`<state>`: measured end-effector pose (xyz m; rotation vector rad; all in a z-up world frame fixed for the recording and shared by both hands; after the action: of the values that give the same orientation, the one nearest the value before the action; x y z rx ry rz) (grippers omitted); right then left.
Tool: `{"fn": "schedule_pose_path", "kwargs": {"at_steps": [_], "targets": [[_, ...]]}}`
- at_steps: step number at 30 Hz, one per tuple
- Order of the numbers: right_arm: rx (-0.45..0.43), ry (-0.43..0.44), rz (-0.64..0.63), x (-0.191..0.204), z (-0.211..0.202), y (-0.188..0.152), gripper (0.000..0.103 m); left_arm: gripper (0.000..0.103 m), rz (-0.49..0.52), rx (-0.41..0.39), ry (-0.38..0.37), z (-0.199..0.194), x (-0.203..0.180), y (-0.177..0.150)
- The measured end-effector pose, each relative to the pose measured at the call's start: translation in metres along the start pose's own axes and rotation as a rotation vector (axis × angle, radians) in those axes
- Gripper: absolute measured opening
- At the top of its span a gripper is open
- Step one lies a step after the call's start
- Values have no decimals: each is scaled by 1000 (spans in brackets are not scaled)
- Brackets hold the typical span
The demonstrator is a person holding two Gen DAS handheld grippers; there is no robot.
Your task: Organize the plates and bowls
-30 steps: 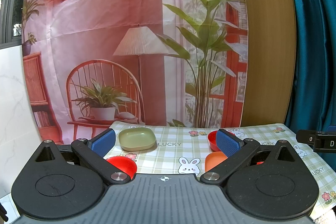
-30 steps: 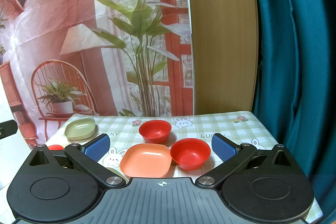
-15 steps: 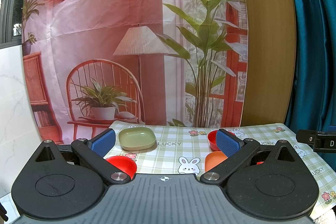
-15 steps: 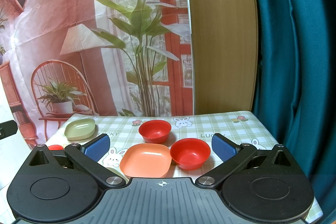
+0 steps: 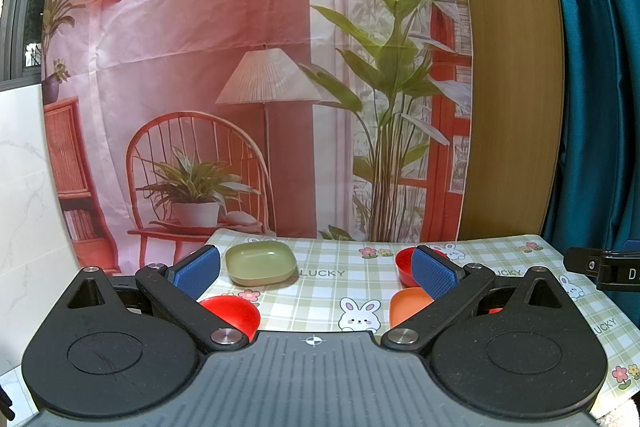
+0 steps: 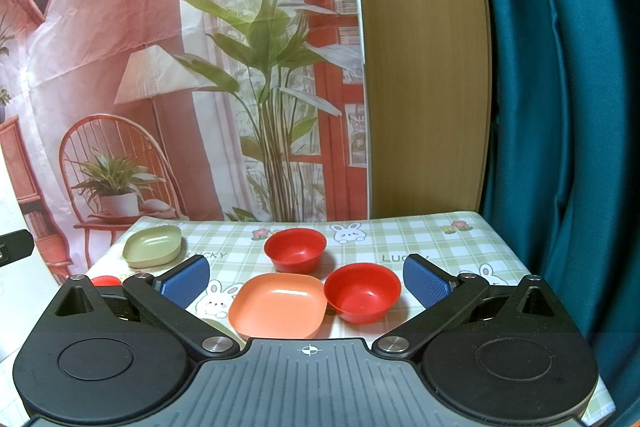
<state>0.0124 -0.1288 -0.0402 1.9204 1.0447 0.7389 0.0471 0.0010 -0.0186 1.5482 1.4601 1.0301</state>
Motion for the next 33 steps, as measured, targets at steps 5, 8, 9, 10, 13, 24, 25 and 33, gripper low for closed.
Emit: {"fn": "schedule_pose_path", "kwargs": {"at_steps": [5, 8, 9, 10, 13, 24, 25, 33], "targets": [[-1, 1, -1, 0, 0, 0, 103, 103, -1, 0, 0, 0, 0, -1], [-1, 0, 0, 0, 0, 0, 103, 103, -2, 0, 1, 0, 0, -2], [-1, 0, 0, 0, 0, 0, 103, 103, -3, -1, 1, 0, 0, -4], [0, 0, 0, 0, 0, 0, 103, 103, -3, 0, 0, 0, 0, -4], [0, 1, 0, 0, 0, 0, 103, 103, -3, 1, 1, 0, 0, -5], [5, -3, 9, -1, 0, 1, 103, 103, -9, 8, 11, 1, -1, -2], [6, -3, 12, -1, 0, 1, 103, 103, -9, 7, 12, 1, -1, -2], [3, 12, 21, -5, 9, 6, 103, 103, -12, 14, -5, 7, -1, 1]]}}
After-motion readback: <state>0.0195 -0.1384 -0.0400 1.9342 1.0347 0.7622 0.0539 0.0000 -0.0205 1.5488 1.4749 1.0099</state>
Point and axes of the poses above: each gripper's, at about its wrist camera, not at the fingertips, and z roughly the way its jaws point, x to its left, y to its top, the point moved 5 cm from there along z, roughly the way its jaws point, and after that the axes turned 5 degrees about x, right-handed, at the moved point
